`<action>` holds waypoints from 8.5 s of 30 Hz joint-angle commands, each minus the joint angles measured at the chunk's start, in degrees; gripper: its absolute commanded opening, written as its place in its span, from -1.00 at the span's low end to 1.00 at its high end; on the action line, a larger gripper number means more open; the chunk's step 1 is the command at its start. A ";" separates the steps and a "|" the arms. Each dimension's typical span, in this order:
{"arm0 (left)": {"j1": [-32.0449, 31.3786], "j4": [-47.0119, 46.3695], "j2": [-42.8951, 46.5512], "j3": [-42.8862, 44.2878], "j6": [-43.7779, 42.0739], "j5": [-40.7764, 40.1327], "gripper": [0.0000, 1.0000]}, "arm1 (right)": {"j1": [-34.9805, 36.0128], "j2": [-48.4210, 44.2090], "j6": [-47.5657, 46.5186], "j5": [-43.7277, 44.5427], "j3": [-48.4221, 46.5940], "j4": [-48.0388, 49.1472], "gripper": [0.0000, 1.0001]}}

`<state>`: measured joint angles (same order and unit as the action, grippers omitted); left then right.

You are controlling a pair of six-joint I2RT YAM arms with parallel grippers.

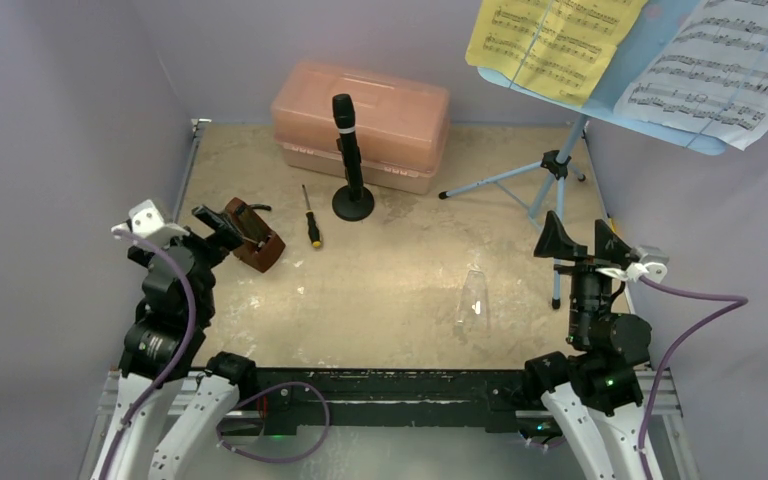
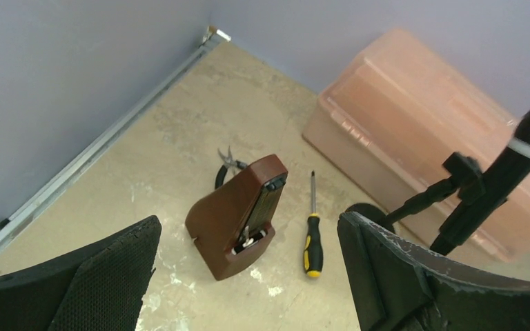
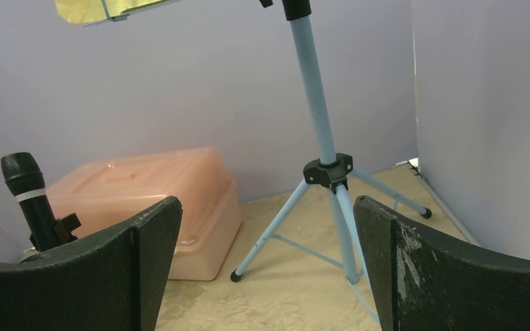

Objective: Pack up the instrument practice props
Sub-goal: Move the metronome to the center of the board, then adjust the metronome at the center of the board, then hook the pendulum onto the metronome.

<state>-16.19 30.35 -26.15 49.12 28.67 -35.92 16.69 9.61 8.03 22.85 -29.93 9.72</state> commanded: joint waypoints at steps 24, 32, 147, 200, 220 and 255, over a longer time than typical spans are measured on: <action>0.28 2.26 -42.78 11.76 9.75 1.08 0.98 | -0.16 14.08 10.18 -17.32 -5.87 0.70 0.96; 0.28 2.22 -47.84 17.07 10.43 0.73 0.98 | -0.15 19.57 12.08 -25.22 -6.71 2.20 0.95; -30.01 7.32 -48.23 14.33 12.23 9.95 -0.51 | 29.38 45.70 10.56 -32.44 11.41 37.68 0.95; -20.37 -14.16 -41.12 4.28 3.18 41.62 0.67 | 36.27 81.82 15.50 -3.02 3.53 49.87 0.92; -20.45 -5.75 -35.20 6.53 -0.45 33.46 0.65 | 36.48 67.90 8.58 -7.14 6.89 47.08 0.62; -18.01 -35.16 -28.76 -8.57 3.40 13.29 0.67 | 43.91 73.20 3.21 -3.22 -1.89 52.85 -0.50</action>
<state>-34.79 -0.36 -54.02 38.81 32.93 -20.49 60.38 81.82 11.97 17.21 -29.10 60.34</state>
